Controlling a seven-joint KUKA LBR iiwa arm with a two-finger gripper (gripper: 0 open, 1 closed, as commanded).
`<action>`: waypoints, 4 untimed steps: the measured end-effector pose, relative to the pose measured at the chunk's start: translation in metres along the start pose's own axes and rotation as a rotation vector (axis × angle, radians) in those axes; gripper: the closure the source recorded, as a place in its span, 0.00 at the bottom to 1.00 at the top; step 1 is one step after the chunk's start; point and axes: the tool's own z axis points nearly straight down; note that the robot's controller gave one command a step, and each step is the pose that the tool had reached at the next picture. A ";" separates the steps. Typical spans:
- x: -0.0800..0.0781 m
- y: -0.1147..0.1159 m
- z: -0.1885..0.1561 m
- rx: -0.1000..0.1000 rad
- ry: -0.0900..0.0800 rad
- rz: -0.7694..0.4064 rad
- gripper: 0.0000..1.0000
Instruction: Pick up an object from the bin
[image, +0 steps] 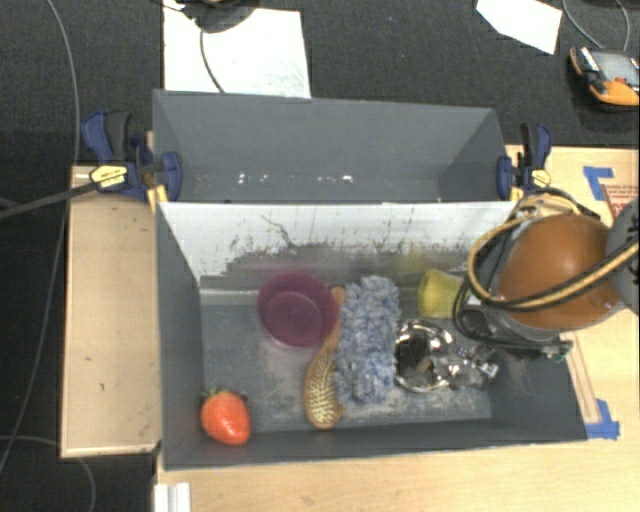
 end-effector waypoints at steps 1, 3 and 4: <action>0.000 0.000 0.000 0.000 0.000 -0.001 1.00; -0.008 0.032 -0.054 -0.001 -0.002 -0.242 1.00; 0.000 0.017 -0.010 -0.005 0.001 -0.132 1.00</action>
Offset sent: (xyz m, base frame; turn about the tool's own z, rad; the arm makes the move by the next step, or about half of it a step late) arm -0.0186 0.0126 -0.0093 -0.4220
